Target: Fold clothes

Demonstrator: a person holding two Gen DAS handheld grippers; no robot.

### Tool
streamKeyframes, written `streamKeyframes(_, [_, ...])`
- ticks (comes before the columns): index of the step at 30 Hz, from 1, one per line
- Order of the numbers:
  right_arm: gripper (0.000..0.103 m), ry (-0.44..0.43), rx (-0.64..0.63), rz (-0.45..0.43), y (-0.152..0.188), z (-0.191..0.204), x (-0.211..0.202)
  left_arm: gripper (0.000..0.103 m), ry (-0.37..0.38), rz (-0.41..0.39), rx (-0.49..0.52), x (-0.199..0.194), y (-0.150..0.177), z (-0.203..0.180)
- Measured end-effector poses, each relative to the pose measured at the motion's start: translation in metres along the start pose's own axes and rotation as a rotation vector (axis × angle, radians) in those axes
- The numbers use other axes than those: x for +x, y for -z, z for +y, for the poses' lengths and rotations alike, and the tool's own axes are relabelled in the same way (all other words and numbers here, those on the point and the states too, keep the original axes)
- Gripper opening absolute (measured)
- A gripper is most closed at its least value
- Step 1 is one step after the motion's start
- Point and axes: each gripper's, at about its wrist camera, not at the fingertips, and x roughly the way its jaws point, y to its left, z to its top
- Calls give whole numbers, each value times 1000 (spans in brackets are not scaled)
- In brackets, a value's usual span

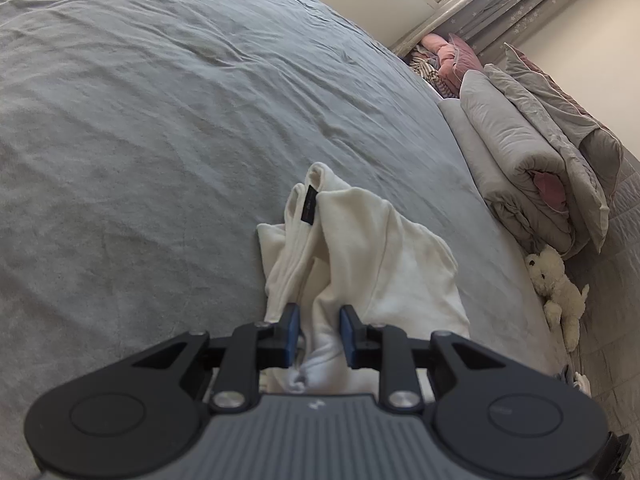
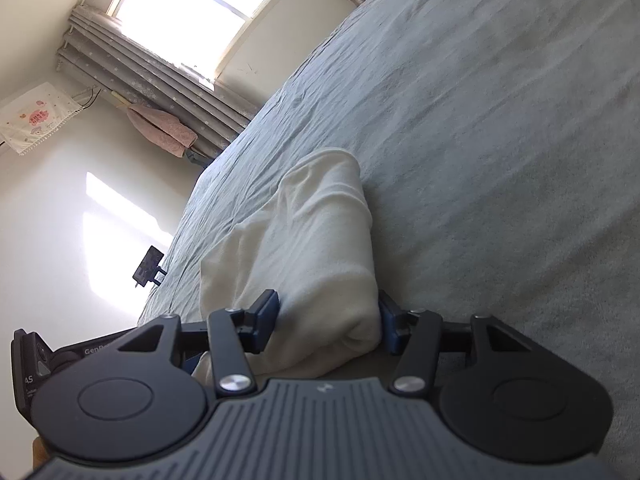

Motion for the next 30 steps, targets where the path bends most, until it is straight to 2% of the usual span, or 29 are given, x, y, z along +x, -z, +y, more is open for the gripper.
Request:
streamKeyframes(4, [38, 57, -63, -10, -6, 2, -21, 25, 25, 10, -10, -4, -3, -1])
streamKeyframes(5, [37, 71, -78, -12, -8, 2, -26, 30, 38, 11, -11, -6, -3, -2])
streamKeyframes(8, [36, 111, -124, -19, -13, 3, -43, 51, 95, 17, -16, -14, -4, -6])
streamKeyframes(10, [36, 138, -154, -24, -16, 3, -54, 66, 94, 16, -13, -18, -2, -10])
streamKeyframes(11, [36, 151, -170, -27, -18, 3, -60, 76, 68, 9, -1, -20, 0, -13])
streamKeyframes(13, [36, 178, -200, -32, -21, 3, -71, 77, 51, 13, 8, -19, 2, -15])
streamKeyframes(15, [36, 205, -231, -37, -25, 4, -82, 77, 83, 52, -25, -14, 7, -15])
streamKeyframes(18, [36, 258, -221, -48, -30, -23, -100, 78, 113, 81, 9, -10, 19, -29])
streamKeyframes(22, [37, 282, -241, -39, -22, -43, -97, 79, 140, 120, 51, -4, 35, -44])
streamKeyframes(24, [43, 295, -259, -42, -16, -48, -91, 80, 152, 141, 70, 0, 43, -50])
streamKeyframes(25, [50, 321, -293, -47, -15, -44, -91, 80, 153, 140, 70, 0, 44, -50])
streamKeyframes(26, [67, 352, -335, -54, -15, -39, -92, 80, 153, 138, 68, 1, 44, -49])
streamKeyframes(27, [74, 350, -376, -67, -12, -33, -94, 80, 154, 135, 67, 1, 45, -49])
streamKeyframes(28, [79, 339, -416, -82, -9, -27, -95, 80, 163, 133, 49, 1, 44, -47])
streamKeyframes(30, [79, 315, -496, -112, -3, -14, -99, 80, 182, 135, 14, 1, 42, -43])
